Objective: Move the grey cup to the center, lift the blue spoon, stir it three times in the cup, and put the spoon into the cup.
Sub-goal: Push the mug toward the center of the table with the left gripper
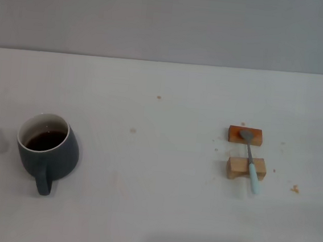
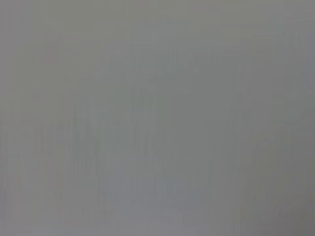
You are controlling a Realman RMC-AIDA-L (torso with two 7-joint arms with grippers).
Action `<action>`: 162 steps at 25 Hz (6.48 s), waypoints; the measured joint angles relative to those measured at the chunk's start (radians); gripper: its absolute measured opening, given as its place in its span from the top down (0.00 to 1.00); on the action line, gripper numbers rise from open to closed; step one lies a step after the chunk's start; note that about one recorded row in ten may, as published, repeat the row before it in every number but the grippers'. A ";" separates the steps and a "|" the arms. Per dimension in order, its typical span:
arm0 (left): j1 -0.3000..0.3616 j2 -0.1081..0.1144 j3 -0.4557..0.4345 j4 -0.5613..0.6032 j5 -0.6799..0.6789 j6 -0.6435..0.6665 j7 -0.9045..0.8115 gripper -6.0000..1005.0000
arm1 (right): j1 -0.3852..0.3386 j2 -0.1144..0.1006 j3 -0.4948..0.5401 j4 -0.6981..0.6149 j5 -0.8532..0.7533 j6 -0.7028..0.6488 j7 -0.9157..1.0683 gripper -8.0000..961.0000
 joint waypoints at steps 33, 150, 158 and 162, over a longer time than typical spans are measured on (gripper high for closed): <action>-0.023 0.001 0.213 0.005 -0.001 0.038 -0.077 1.00 | -0.065 0.000 -0.044 0.078 0.000 0.027 0.027 0.15; -0.207 0.000 0.491 0.054 0.003 -0.109 -0.206 1.00 | -0.122 0.000 -0.113 0.160 0.000 0.050 0.055 0.15; -0.221 -0.001 0.519 0.044 0.004 -0.112 -0.207 1.00 | -0.113 -0.002 -0.113 0.160 -0.003 0.043 0.055 0.15; -0.221 -0.002 0.526 0.043 0.002 -0.115 -0.208 1.00 | -0.106 -0.003 -0.113 0.160 -0.004 0.041 0.055 0.15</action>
